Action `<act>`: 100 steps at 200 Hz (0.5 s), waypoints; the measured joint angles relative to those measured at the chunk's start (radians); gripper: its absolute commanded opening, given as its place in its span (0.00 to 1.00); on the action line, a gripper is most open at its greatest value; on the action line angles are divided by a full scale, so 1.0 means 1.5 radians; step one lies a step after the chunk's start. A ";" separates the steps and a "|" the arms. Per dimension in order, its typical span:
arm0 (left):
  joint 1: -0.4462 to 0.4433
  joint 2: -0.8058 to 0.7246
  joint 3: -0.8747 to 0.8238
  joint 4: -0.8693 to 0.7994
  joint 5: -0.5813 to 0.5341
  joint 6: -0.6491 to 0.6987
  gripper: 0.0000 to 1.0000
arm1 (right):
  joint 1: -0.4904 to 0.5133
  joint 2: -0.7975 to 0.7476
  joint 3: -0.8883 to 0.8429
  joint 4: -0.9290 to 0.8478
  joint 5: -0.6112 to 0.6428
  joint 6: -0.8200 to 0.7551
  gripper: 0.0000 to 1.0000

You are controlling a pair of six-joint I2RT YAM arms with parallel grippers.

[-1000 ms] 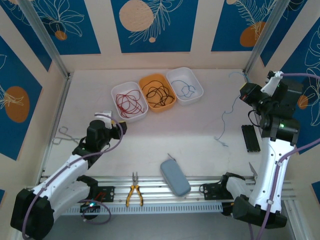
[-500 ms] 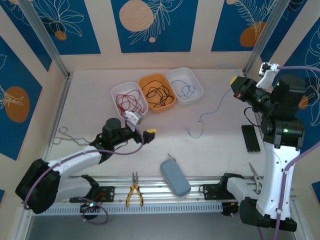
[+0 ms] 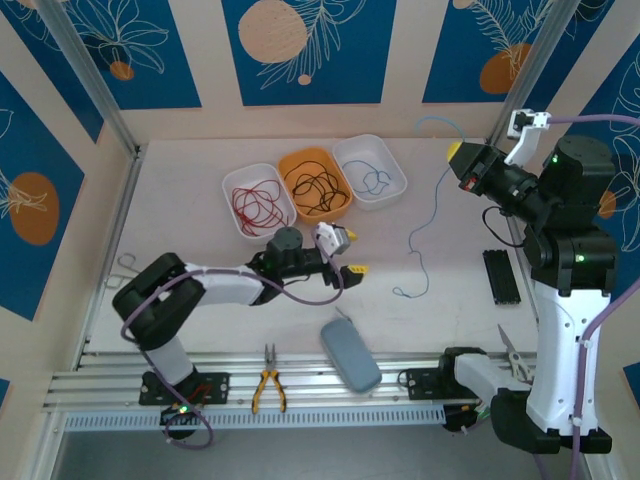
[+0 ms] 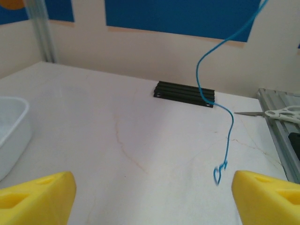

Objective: Untangle the cables

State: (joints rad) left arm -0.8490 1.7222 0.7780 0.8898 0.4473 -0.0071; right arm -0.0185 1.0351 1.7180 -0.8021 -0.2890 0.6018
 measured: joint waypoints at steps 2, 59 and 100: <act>-0.001 0.005 0.002 0.003 0.002 0.001 0.80 | 0.000 0.000 0.001 0.000 0.000 0.001 0.00; -0.005 0.085 0.047 0.035 0.080 -0.022 0.61 | 0.012 0.005 0.007 0.001 -0.006 0.007 0.00; -0.005 0.106 0.088 -0.010 0.093 -0.007 0.53 | 0.022 0.012 0.007 0.001 -0.010 0.010 0.00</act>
State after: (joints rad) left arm -0.8558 1.8816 0.9096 0.8742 0.5861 -0.0170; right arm 0.0143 1.0531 1.7283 -0.8009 -0.3042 0.6167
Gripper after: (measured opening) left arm 0.557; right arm 0.047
